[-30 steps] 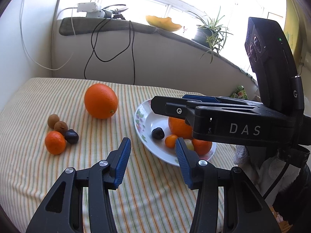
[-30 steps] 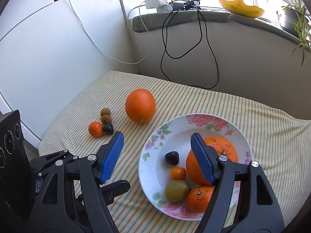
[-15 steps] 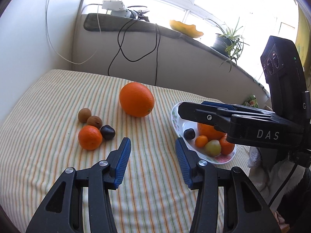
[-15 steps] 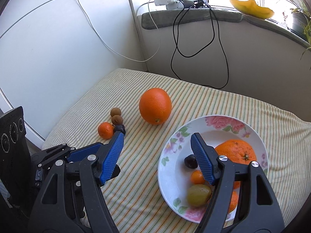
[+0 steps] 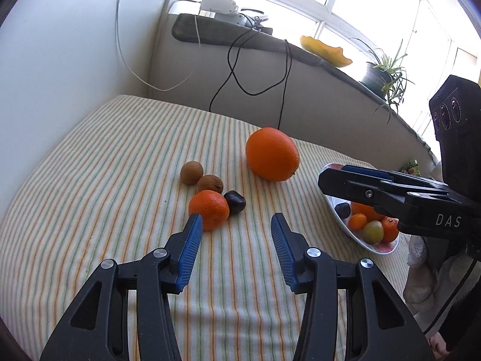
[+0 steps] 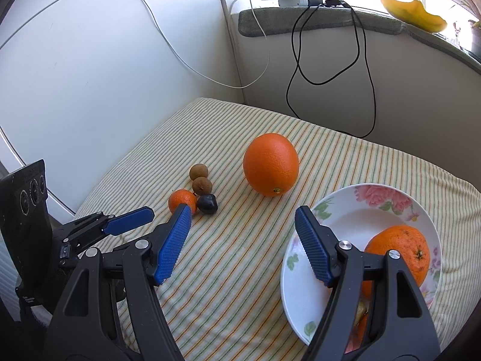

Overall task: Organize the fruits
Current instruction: 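Move both grippers back toward the small tangerine and second dark plum, then grasp the small tangerine with the left gripper while the right gripper grasps the dark plum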

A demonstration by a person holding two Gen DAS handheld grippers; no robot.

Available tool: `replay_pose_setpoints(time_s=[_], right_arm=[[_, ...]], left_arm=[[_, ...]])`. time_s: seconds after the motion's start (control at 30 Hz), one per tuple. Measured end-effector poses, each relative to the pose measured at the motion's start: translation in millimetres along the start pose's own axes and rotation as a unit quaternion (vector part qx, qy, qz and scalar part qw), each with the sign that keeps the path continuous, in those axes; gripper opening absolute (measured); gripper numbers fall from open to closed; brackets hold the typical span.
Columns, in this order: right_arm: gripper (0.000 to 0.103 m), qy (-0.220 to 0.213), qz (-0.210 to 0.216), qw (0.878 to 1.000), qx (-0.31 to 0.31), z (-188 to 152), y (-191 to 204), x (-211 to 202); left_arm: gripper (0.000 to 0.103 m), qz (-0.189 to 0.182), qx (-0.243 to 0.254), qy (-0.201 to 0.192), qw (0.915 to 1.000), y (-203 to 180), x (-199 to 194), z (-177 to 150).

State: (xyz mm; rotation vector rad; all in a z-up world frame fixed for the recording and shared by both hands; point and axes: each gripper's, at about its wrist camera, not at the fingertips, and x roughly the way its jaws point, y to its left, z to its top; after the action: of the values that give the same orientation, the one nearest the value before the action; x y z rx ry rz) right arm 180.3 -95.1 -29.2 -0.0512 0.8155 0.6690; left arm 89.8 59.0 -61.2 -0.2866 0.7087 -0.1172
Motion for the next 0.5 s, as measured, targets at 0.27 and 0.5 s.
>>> replay_pose_setpoints(time_s=[0.27,0.5], right_arm=[[0.074,0.013,0.023,1.0,0.0,4,12,16],[0.074,0.037,0.056,0.997,0.027,8,13,37]], left_arm=[[0.046,0.011,0.002,0.006,0.9999,11,8,3],[0.046,0.015,0.007,0.015,0.9997,15,18,4]])
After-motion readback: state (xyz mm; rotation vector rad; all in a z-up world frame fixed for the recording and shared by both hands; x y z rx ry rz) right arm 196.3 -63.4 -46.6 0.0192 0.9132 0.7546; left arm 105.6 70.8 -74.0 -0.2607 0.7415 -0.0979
